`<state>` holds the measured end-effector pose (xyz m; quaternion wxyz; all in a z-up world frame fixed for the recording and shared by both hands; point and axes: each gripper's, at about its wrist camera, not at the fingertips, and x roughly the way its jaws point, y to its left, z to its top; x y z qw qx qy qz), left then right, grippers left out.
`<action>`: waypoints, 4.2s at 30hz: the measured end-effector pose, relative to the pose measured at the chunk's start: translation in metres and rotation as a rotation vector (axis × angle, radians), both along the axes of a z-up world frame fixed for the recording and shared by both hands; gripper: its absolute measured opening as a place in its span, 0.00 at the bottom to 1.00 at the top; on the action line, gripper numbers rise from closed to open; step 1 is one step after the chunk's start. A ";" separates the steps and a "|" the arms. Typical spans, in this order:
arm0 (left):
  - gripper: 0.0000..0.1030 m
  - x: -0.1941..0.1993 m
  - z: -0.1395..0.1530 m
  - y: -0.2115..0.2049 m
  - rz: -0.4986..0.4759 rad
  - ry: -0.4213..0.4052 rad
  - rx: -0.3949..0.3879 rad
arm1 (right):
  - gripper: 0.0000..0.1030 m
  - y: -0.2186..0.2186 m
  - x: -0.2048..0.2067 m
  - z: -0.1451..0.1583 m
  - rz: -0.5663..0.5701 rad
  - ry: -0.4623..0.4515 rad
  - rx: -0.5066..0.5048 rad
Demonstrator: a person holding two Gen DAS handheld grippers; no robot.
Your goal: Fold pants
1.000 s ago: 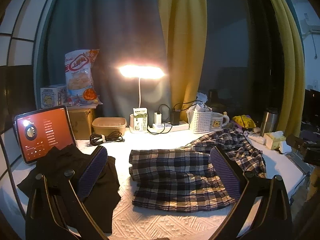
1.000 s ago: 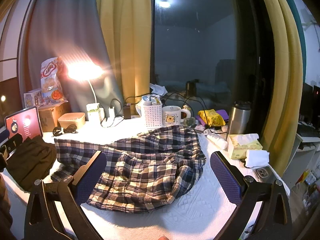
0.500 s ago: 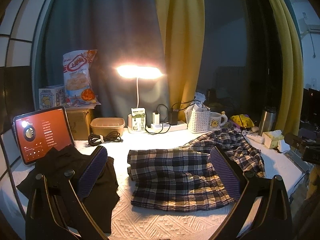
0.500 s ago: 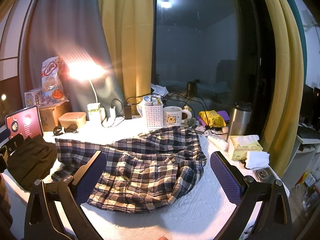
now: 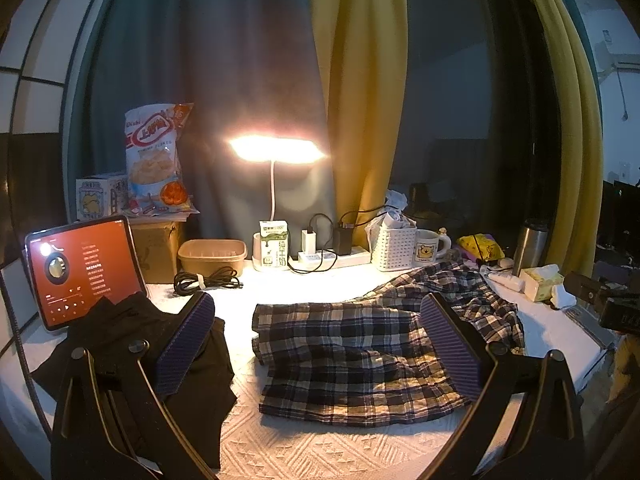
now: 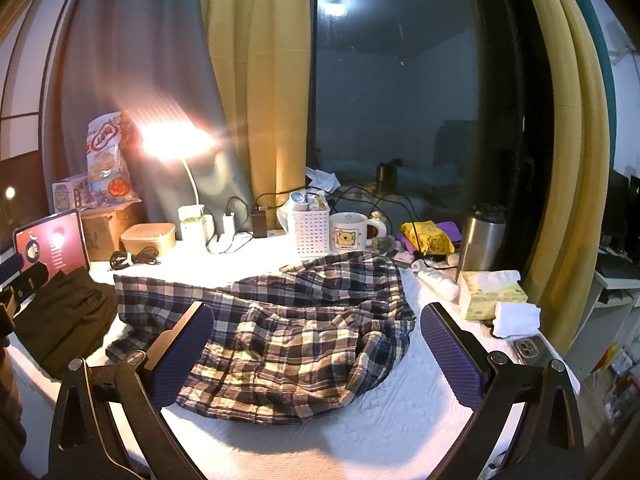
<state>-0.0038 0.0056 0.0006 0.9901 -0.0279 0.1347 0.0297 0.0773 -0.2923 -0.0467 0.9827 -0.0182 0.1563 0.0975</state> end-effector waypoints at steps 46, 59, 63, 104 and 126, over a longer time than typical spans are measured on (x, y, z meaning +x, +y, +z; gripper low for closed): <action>0.99 0.036 -0.055 0.012 -0.005 0.167 0.000 | 1.00 -0.021 0.033 -0.044 -0.044 0.121 0.007; 0.98 0.112 -0.133 0.044 -0.004 0.480 0.025 | 0.82 -0.084 0.113 -0.120 -0.162 0.335 0.067; 0.85 0.132 -0.149 0.052 -0.013 0.575 -0.030 | 0.79 -0.092 0.131 -0.116 -0.153 0.336 0.071; 0.02 0.027 -0.129 0.019 -0.218 0.689 -0.031 | 0.08 -0.150 0.075 -0.124 -0.182 0.396 0.073; 0.02 0.043 -0.130 0.032 -0.176 0.640 -0.041 | 0.09 -0.159 0.072 -0.140 -0.230 0.435 0.043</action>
